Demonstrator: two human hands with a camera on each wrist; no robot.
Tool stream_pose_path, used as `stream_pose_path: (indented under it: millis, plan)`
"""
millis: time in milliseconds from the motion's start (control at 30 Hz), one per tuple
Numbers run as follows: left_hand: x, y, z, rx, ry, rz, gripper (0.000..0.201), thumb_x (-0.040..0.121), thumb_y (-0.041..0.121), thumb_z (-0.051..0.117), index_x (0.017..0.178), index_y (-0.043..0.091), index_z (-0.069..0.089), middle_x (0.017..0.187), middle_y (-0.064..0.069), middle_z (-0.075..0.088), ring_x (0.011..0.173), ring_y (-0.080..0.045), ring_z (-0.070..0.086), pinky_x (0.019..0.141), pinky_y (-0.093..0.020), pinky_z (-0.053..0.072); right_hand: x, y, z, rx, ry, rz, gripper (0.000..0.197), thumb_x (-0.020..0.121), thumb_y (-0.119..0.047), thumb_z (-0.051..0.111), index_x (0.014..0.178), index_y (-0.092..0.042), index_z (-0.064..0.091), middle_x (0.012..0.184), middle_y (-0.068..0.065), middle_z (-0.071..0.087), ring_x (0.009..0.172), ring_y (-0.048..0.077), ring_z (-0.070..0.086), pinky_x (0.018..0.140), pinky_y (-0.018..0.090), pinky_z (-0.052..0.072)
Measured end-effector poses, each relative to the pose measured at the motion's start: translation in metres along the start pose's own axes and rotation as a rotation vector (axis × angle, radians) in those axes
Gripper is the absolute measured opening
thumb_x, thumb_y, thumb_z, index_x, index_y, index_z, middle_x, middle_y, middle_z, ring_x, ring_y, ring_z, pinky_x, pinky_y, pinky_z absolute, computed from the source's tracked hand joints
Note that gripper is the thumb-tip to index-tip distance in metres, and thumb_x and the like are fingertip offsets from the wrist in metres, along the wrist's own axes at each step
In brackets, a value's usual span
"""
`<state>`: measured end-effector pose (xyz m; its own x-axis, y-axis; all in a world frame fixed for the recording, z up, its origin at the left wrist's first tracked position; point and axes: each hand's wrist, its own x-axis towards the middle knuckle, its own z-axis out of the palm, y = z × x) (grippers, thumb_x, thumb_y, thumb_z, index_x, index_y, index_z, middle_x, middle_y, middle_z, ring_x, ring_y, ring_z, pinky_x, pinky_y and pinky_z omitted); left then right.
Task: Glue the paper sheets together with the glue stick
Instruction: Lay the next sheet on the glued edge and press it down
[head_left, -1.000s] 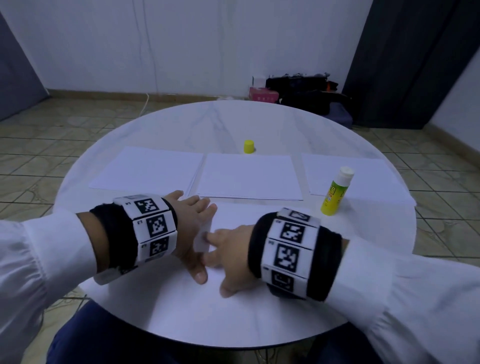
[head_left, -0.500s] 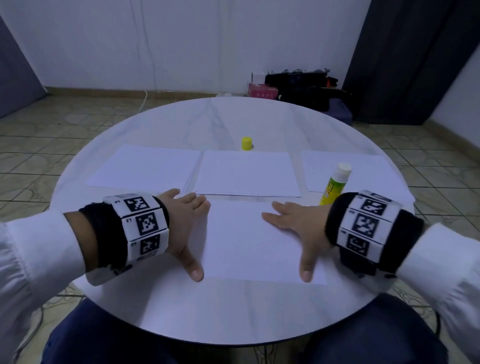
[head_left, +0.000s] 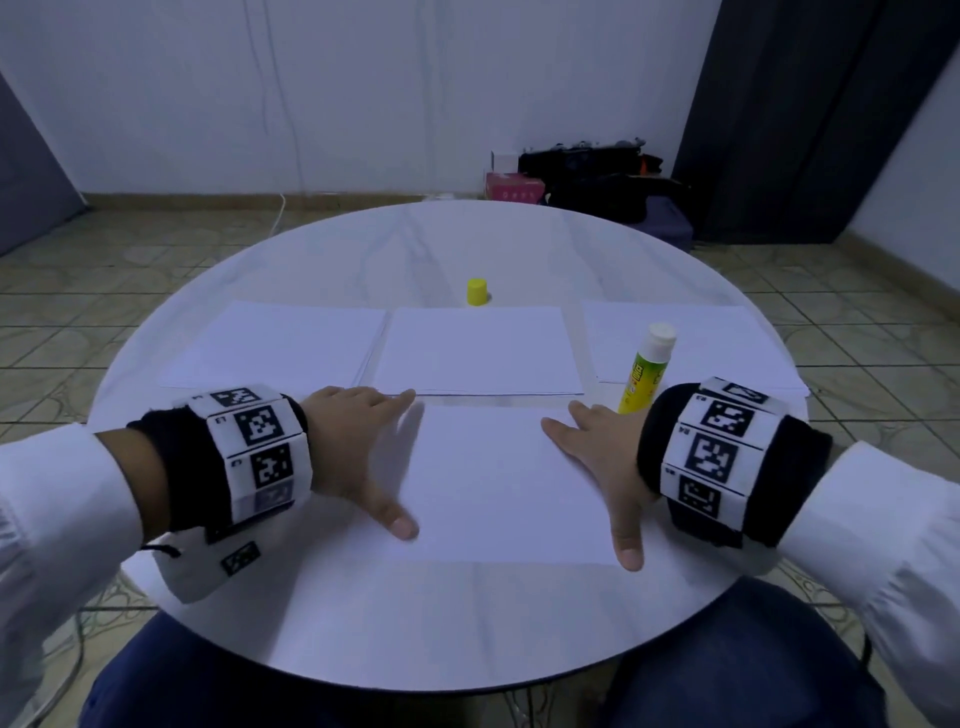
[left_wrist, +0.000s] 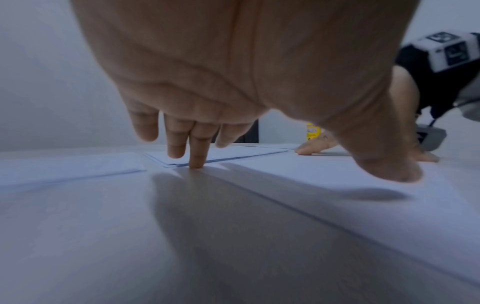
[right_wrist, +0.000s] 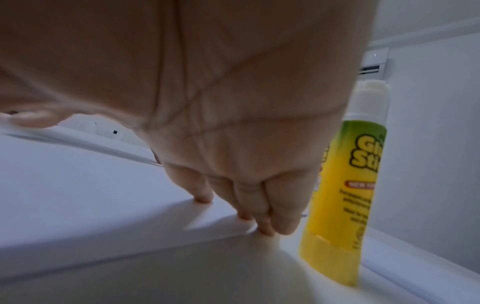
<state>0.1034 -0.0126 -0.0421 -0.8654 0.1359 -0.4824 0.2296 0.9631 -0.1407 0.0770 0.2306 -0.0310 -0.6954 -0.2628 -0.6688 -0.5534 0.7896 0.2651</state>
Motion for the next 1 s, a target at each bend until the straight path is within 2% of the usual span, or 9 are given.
stream_pose_path:
  millis: [233,333,433,500,600,700,767,867,1000]
  plan:
    - [-0.005,-0.002,-0.009,-0.365,0.017,-0.060,0.146,0.035,0.093,0.056,0.153,0.022,0.007,0.148,0.008,0.035,0.136,-0.016,0.033,0.113,-0.032,0.028,-0.001,-0.002,0.002,-0.004,0.007,0.018,0.143,0.056,-0.044,0.087,0.147,-0.025,-0.022,0.156,0.009,-0.006,0.145,0.025,0.005,0.113,0.052,0.021]
    - [-0.013,0.001,-0.013,-0.646,0.021,-0.071,0.101,0.068,0.060,0.075,0.148,0.025,0.023,0.121,0.018,0.048,0.112,-0.007,0.047,0.097,-0.018,0.032,-0.003,-0.004,0.002,-0.002,0.016,0.022,0.142,0.056,-0.043,0.087,0.148,-0.024,-0.020,0.156,0.010,-0.004,0.144,0.026,0.007,0.113,0.051,0.022]
    - [-0.016,-0.004,-0.004,-0.856,0.068,-0.107,0.109,0.067,0.044,0.082,0.152,0.029,0.015,0.138,0.007,0.042,0.112,-0.013,0.052,0.102,-0.026,0.039,-0.004,-0.004,0.000,0.011,0.011,0.024,0.143,0.057,-0.043,0.087,0.147,-0.025,-0.022,0.157,0.009,-0.009,0.146,0.025,0.002,0.114,0.052,0.019]
    - [-0.019,-0.006,0.004,-1.038,0.141,-0.158,0.107,0.067,0.024,0.087,0.150,0.032,0.020,0.139,0.001,0.037,0.104,-0.020,0.059,0.089,-0.033,0.052,-0.005,-0.002,-0.001,0.028,0.005,0.020,0.143,0.057,-0.043,0.086,0.147,-0.026,-0.023,0.157,0.009,-0.014,0.146,0.023,-0.002,0.115,0.052,0.016]
    - [-0.029,-0.003,0.015,-1.299,0.184,-0.186,0.074,0.075,-0.009,0.073,0.135,0.024,0.045,0.130,-0.009,0.040,0.095,-0.025,0.060,0.063,-0.029,0.059,-0.007,-0.001,0.000,0.063,0.003,0.019,0.142,0.058,-0.042,0.086,0.146,-0.027,-0.024,0.157,0.007,-0.017,0.147,0.022,-0.004,0.115,0.052,0.015]
    - [-0.036,-0.003,0.025,-1.297,0.127,-0.111,0.041,0.079,-0.017,0.064,0.110,0.010,0.065,0.100,-0.011,0.065,0.077,-0.021,0.063,0.061,-0.024,0.058,-0.012,-0.002,0.002,0.112,0.037,0.014,0.139,0.057,-0.038,0.087,0.149,-0.029,-0.016,0.157,0.010,-0.014,0.146,0.025,0.000,0.114,0.053,0.020]
    - [-0.037,-0.007,0.030,-1.234,0.152,-0.097,0.036,0.078,-0.015,0.065,0.103,0.011,0.070,0.073,-0.001,0.069,0.065,-0.015,0.064,0.066,-0.023,0.057,-0.017,-0.006,0.005,0.143,0.105,0.019,0.124,0.056,-0.034,0.088,0.149,-0.023,0.008,0.155,0.012,-0.001,0.141,0.028,0.018,0.107,0.047,0.033]
    - [-0.039,-0.017,0.030,-1.147,0.288,-0.068,0.042,0.077,-0.011,0.068,0.091,0.028,0.071,0.083,0.002,0.071,0.068,-0.014,0.063,0.070,-0.019,0.054,-0.022,-0.010,0.013,0.343,0.200,0.030,0.070,0.062,-0.028,0.084,0.116,-0.021,0.038,0.148,0.008,0.016,0.106,0.022,0.051,0.076,0.028,0.046]
    - [-0.046,-0.032,0.032,-1.119,0.438,0.019,0.054,0.077,-0.008,0.071,0.079,0.047,0.073,0.077,0.015,0.067,0.060,-0.001,0.054,0.065,-0.006,0.044,-0.015,-0.014,0.018,0.716,0.367,0.045,0.048,0.068,-0.036,0.077,0.101,-0.022,0.044,0.112,-0.004,0.033,0.085,0.013,0.048,0.071,0.028,0.043]
